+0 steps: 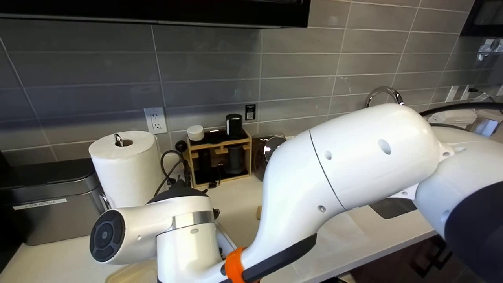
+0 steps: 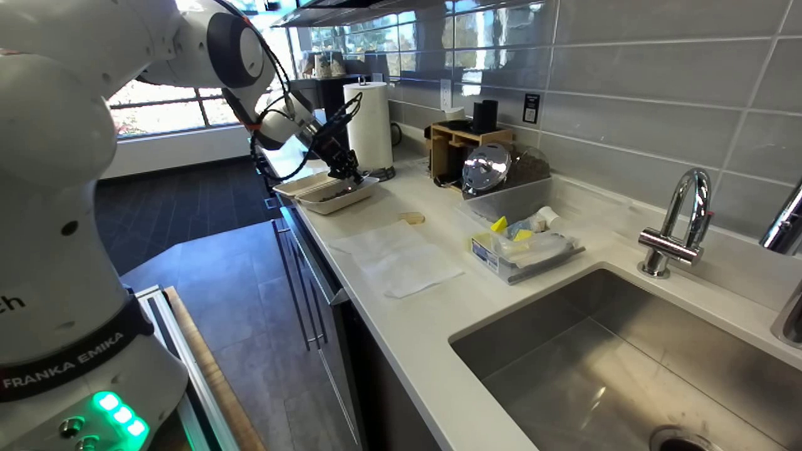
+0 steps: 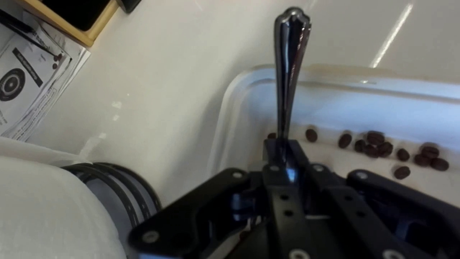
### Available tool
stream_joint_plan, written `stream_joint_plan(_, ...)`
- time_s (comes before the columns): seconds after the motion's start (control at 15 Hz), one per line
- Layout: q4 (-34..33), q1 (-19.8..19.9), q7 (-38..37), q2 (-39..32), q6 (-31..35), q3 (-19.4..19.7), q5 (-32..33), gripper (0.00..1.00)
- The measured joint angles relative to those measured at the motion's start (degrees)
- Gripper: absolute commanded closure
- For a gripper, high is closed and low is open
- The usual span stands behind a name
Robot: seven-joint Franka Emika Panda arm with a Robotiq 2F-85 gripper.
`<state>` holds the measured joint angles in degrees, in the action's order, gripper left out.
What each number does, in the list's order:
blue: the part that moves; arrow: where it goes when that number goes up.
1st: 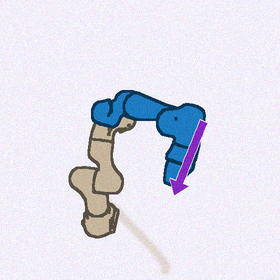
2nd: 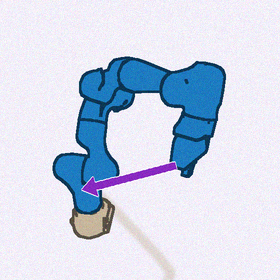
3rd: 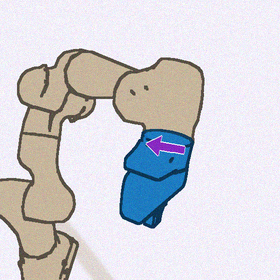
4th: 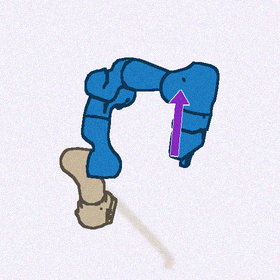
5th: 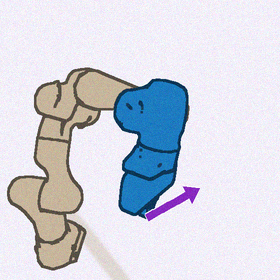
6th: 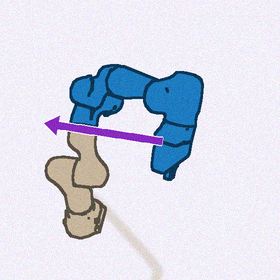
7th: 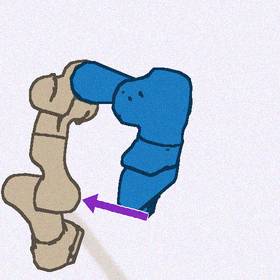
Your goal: Pick up the spoon and scoop some of the contents from the bowl
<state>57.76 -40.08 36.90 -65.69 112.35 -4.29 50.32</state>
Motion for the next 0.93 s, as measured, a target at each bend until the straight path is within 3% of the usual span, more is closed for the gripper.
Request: stream_joint_plan(0.93, -2.4, 1.8, 18.3, -1.3, 4.8, -1.1, 0.0, 0.98)
